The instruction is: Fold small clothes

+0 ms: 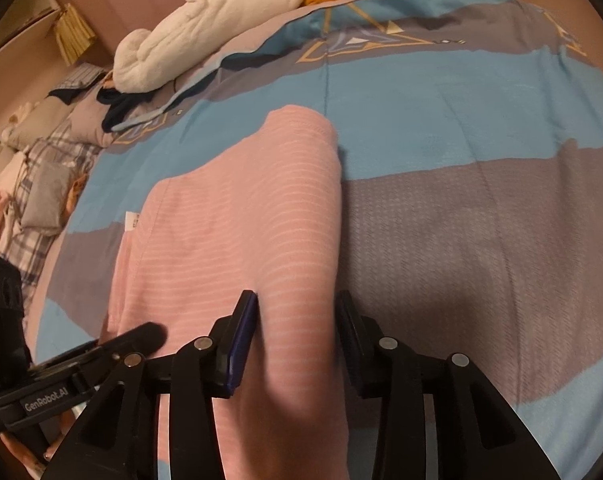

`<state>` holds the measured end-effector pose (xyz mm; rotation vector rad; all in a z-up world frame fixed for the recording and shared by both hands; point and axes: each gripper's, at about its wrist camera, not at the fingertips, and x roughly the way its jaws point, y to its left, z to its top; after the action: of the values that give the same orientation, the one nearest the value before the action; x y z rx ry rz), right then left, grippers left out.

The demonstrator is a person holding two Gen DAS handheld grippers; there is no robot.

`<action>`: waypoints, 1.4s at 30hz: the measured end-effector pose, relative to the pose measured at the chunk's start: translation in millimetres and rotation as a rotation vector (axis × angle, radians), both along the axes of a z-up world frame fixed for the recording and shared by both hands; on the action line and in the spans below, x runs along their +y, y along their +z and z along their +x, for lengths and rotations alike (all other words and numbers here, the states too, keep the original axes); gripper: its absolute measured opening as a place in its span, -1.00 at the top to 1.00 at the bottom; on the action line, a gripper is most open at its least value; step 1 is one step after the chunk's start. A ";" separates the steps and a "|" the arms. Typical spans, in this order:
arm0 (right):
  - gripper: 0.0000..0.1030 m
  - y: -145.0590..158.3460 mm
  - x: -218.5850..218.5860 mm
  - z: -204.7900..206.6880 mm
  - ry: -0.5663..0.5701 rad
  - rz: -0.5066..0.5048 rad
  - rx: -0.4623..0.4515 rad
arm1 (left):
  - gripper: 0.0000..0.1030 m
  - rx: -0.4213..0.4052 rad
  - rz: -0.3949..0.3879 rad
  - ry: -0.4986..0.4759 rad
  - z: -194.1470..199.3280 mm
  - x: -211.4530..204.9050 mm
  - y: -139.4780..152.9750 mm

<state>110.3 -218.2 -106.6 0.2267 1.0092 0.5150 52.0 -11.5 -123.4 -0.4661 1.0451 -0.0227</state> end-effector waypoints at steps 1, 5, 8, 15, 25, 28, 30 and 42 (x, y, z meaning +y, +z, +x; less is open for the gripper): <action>0.23 1.4 -1.3 -1.5 -0.008 -0.003 -0.002 | 0.04 -0.007 0.010 -0.001 -2.4 0.2 3.3; -0.04 17.4 -8.5 -16.0 -0.050 -0.052 -0.069 | 0.01 -0.051 0.066 0.006 -15.6 0.0 20.1; -0.41 34.9 -12.8 -29.6 -0.052 -0.068 -0.145 | -0.35 -0.112 0.121 0.025 -28.0 0.8 39.4; -0.72 75.4 -23.4 -54.3 -0.061 -0.009 -0.278 | -0.99 -0.268 0.167 0.064 -56.0 2.1 85.1; -0.93 93.5 -20.3 -83.3 -0.047 -0.015 -0.394 | -0.99 -0.322 0.225 0.057 -79.4 -2.4 104.7; -0.94 90.1 -20.3 -86.2 -0.057 -0.025 -0.391 | -0.99 -0.313 0.241 0.084 -82.8 -0.8 102.3; -0.94 86.5 -20.6 -85.6 -0.061 -0.024 -0.373 | -0.99 -0.306 0.256 0.101 -83.3 0.8 99.2; -0.94 76.2 -12.5 -88.4 -0.077 -0.065 -0.326 | -0.99 -0.290 0.268 0.107 -88.9 0.7 94.6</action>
<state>21.9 -230.8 -30.4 0.1180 0.6953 0.4322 -36.9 -10.8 -28.7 -0.2638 0.7238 0.1397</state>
